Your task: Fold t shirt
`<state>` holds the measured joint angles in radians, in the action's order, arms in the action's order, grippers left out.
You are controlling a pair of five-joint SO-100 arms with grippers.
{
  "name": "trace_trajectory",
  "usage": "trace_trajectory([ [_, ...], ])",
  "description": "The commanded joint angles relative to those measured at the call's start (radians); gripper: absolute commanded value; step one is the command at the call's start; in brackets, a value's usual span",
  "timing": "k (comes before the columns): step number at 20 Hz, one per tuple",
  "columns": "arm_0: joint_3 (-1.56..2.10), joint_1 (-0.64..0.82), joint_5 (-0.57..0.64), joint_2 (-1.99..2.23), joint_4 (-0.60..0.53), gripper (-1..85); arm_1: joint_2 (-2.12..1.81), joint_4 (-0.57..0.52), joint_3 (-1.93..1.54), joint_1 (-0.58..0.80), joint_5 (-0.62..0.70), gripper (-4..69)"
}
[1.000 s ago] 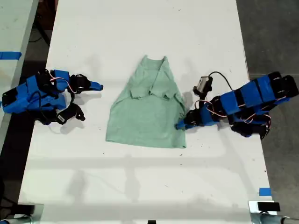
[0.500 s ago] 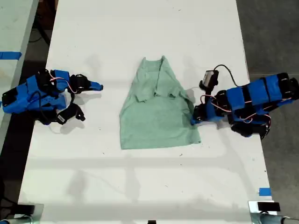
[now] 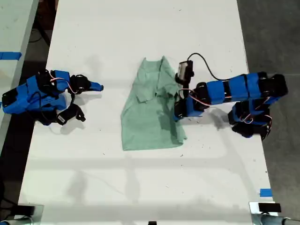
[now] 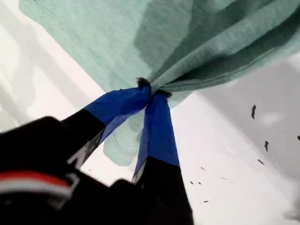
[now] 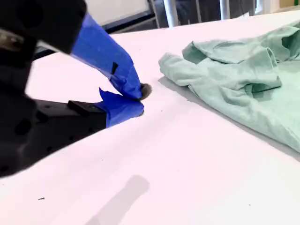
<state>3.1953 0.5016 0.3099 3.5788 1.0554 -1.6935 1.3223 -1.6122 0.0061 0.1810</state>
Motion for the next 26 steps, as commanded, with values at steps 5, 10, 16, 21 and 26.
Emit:
trace_trajectory([
  [5, 0.011, 0.0, 0.003, 0.005, 0.002, -0.1, 0.318, 0.156, 0.52, -0.038, 0.061, 28.2],
  [10, 0.011, 0.0, 0.005, 0.005, 0.002, -0.1, 0.199, 0.276, 0.489, -0.046, 0.034, 27.9],
  [16, 0.011, 0.002, 0.005, 0.005, 0.002, -0.1, -0.594, 0.273, -0.345, 0.017, -0.146, 12.3],
  [21, 0.011, 0.005, 0.005, 0.005, 0.002, -0.1, -1.45, 0.066, -1.157, -0.009, -0.123, 4.4],
  [26, 0.012, 0.002, 0.002, 0.005, 0.002, -0.1, -1.804, 0.103, -1.442, 0.06, 0.002, 1.9],
])
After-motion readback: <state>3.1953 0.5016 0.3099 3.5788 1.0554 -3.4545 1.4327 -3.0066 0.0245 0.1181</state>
